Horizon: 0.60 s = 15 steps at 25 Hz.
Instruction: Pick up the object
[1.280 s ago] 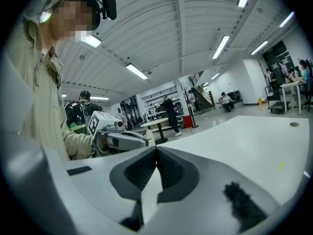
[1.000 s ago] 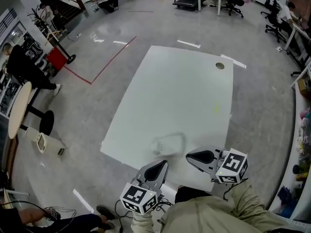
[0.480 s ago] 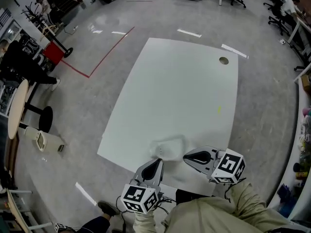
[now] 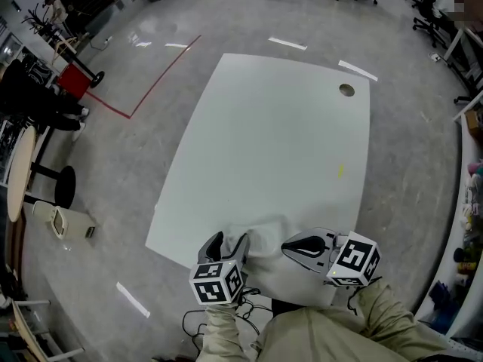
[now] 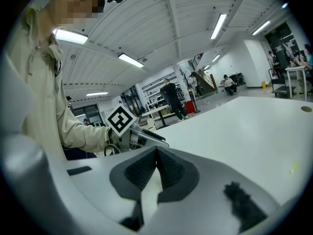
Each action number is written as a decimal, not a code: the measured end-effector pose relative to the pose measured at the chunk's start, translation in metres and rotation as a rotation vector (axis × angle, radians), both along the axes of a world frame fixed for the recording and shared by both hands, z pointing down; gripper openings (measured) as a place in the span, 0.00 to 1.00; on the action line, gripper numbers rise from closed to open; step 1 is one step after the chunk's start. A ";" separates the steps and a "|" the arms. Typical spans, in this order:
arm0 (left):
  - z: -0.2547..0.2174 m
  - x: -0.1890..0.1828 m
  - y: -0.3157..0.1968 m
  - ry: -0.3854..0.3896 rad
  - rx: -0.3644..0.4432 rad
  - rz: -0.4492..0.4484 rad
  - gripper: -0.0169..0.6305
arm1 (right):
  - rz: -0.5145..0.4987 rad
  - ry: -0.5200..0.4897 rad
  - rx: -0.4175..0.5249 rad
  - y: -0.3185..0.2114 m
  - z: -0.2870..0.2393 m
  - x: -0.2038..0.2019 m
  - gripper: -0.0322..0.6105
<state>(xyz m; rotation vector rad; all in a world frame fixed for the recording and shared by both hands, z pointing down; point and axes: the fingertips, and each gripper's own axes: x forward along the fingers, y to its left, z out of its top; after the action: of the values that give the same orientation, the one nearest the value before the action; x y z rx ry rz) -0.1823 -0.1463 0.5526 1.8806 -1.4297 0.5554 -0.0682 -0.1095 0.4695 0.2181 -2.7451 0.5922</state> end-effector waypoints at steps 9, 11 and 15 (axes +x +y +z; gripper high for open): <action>0.026 0.002 0.000 0.106 -0.066 -0.075 0.47 | -0.009 0.013 -0.018 -0.005 0.011 -0.006 0.05; 0.028 0.002 0.000 0.148 -0.060 -0.088 0.47 | -0.013 0.018 -0.020 -0.005 0.015 -0.008 0.05; 0.030 0.005 -0.001 0.150 -0.072 -0.077 0.45 | -0.016 0.015 -0.035 -0.005 0.021 -0.009 0.05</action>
<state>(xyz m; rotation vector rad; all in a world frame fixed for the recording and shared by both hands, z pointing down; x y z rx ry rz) -0.1769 -0.1469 0.5823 1.7642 -1.3606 0.4139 -0.0771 -0.1148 0.4909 0.1910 -2.7167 0.6313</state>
